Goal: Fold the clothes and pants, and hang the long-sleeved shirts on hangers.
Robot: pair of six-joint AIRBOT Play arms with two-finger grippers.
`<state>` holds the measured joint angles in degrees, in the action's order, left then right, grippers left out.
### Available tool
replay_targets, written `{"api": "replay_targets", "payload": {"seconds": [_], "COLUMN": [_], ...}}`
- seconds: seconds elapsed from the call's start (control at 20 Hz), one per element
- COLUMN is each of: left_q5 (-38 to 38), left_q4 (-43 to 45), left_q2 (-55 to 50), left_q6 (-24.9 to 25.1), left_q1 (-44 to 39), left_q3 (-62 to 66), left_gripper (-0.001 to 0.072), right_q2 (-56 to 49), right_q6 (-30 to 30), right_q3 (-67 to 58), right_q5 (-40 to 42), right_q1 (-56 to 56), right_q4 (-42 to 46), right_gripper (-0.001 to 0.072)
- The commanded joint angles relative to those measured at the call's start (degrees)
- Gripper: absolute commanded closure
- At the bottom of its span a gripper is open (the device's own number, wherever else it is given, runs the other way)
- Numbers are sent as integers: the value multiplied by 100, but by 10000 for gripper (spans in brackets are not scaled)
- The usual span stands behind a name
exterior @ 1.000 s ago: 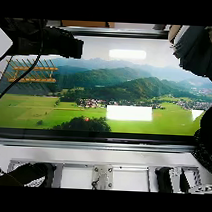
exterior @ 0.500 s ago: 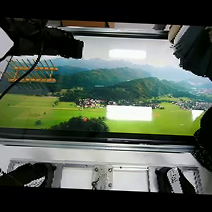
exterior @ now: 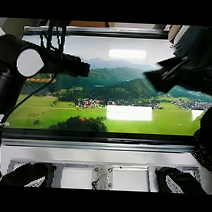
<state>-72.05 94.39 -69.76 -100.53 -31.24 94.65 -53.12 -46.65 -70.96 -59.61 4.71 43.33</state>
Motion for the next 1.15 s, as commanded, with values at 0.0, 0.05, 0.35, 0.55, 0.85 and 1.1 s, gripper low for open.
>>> {"api": "replay_targets", "payload": {"seconds": [0.0,0.05,0.35,0.55,0.85,1.1], "left_q5": [372,391,741,1032,1080,1080], "left_q4": [-13,-13,-7,-4,-4,-4], "left_q2": [352,461,881,1043,1038,1038], "left_q6": [-109,-109,-107,-107,-107,-107], "left_q1": [2,-7,-7,-7,-7,-7], "left_q3": [-713,-901,-1572,-1775,-1775,-1775], "left_gripper": [697,697,697,697,697,697], "right_q2": [-267,-376,-702,-702,-702,-702], "right_q6": [-11,-9,-4,-2,-2,-2], "right_q3": [597,647,649,649,649,649], "right_q5": [-142,-195,-284,-282,-282,-282], "right_q1": [1152,1257,1346,1346,1346,1346], "right_q4": [212,210,151,151,151,151], "right_gripper": [57,57,413,694,694,694]}}
